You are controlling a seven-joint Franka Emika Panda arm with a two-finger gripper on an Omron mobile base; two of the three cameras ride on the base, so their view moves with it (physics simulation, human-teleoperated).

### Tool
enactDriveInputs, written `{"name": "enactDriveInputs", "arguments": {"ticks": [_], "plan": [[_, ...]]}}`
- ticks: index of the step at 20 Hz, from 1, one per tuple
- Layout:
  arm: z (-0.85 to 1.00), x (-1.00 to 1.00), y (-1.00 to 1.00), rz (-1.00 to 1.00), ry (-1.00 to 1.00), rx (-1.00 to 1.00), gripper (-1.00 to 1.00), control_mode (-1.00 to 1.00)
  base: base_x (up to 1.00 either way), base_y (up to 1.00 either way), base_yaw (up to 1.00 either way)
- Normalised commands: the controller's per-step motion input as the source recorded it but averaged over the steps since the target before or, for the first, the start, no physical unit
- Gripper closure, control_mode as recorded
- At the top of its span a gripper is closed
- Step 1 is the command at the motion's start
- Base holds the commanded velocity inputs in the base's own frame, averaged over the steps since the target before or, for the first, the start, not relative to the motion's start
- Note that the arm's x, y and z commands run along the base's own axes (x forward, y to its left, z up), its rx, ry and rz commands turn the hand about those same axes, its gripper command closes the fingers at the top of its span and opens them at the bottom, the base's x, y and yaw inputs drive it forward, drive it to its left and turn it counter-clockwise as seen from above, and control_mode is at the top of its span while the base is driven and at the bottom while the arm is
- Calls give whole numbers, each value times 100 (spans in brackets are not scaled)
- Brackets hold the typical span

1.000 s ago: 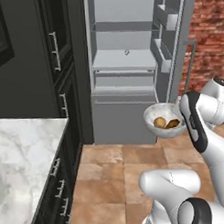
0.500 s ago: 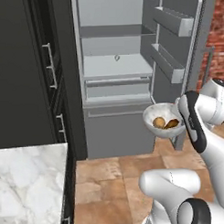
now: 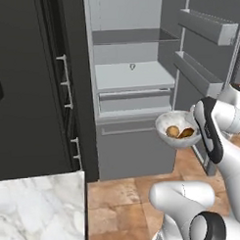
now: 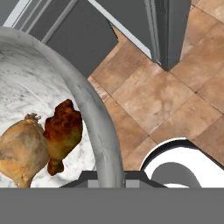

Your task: Pick the chicken drumstick and onion from their plates and place them in the bowl. Then put the bowl in the fridge.

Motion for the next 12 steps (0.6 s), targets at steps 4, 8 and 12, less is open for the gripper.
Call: {"name": "enactDriveInputs", "arguments": {"ticks": [4, 8, 12], "plan": [[0, 0, 0, 0, 0, 0, 100, 100, 70, 11, -7], [0, 0, 0, 0, 0, 0, 100, 100, 75, 19, -17], [0, 0, 0, 0, 0, 0, 100, 100, 67, 27, -10]]}}
